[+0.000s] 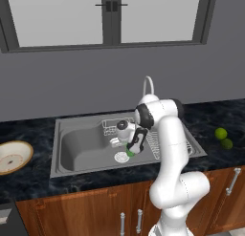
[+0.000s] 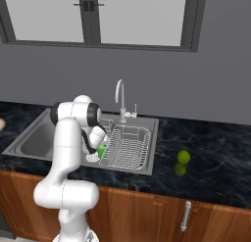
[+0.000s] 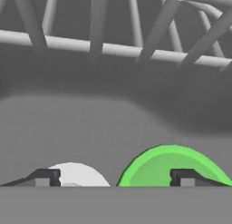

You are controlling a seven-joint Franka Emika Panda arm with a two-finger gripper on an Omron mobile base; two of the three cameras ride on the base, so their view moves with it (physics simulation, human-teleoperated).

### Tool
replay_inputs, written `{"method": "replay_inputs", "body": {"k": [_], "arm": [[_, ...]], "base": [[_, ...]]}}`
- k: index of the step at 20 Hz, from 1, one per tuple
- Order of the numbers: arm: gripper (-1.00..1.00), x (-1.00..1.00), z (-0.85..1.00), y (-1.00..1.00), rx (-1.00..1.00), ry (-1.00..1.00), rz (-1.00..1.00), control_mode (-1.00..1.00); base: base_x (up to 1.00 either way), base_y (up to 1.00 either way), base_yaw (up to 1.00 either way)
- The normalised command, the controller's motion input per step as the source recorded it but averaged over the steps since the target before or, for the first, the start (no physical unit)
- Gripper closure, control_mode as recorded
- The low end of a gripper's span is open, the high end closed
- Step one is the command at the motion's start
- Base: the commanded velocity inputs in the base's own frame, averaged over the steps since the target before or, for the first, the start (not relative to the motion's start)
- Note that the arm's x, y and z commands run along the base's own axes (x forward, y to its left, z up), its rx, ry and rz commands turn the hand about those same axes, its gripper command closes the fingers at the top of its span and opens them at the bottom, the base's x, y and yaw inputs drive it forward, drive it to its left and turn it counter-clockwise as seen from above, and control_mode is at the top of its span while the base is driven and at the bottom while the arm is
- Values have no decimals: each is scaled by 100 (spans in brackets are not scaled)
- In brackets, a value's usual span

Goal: Remove the lime and lime from the sink. Then move the bowl and cup from the counter to the sink for washing.

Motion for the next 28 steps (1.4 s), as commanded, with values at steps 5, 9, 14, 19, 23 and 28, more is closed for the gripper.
{"method": "replay_inputs", "body": {"k": [5, 9, 14, 19, 23, 28], "arm": [[-100, -19, 0, -6, 8, 0, -4, -100], [-100, -5, 10, 0, 10, 0, 0, -100], [-100, -1, 21, 2, 9, 0, 0, -100], [-100, -2, 30, 2, 7, -3, 0, -100], [-100, -9, 38, 8, 1, -6, 0, -100], [-100, -13, 39, 8, 0, -5, 0, -100]], "base": [[0, 0, 0], [0, 0, 0], [0, 0, 0], [0, 0, 0], [0, 0, 0], [0, 0, 0]]}}
